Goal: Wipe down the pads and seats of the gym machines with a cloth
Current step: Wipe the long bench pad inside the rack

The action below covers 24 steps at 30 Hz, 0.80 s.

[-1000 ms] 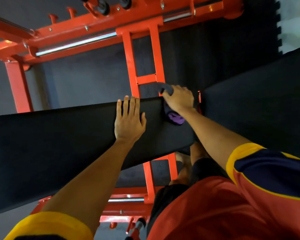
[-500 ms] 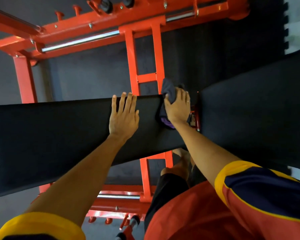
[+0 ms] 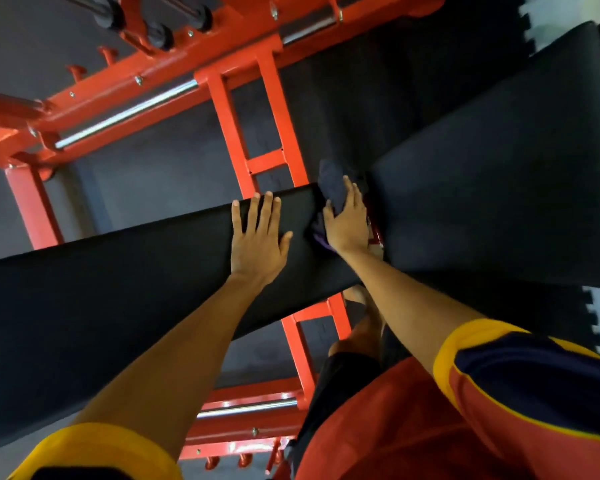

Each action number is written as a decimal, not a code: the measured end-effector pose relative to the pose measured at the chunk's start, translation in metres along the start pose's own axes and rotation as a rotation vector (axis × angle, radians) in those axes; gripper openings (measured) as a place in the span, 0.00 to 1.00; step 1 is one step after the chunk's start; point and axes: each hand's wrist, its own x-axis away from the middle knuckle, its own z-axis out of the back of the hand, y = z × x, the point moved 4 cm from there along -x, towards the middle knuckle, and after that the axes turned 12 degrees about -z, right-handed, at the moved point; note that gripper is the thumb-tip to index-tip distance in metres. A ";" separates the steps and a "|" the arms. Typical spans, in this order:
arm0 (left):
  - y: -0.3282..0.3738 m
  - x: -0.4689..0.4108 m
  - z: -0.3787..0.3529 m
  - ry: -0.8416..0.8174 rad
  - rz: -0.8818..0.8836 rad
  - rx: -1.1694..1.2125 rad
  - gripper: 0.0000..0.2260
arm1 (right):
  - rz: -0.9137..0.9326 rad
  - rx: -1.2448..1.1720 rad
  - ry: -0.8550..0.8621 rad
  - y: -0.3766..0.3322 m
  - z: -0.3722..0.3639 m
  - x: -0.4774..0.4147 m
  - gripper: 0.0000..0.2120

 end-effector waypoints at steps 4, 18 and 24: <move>0.003 -0.003 -0.007 -0.024 0.008 -0.064 0.33 | -0.336 -0.136 -0.117 -0.023 0.001 -0.038 0.32; 0.004 -0.006 -0.017 0.037 0.025 -0.056 0.34 | -0.392 -0.141 -0.116 -0.017 -0.002 -0.050 0.36; 0.005 -0.005 -0.019 0.051 0.024 -0.053 0.34 | -0.090 -0.102 0.042 0.007 -0.014 0.013 0.38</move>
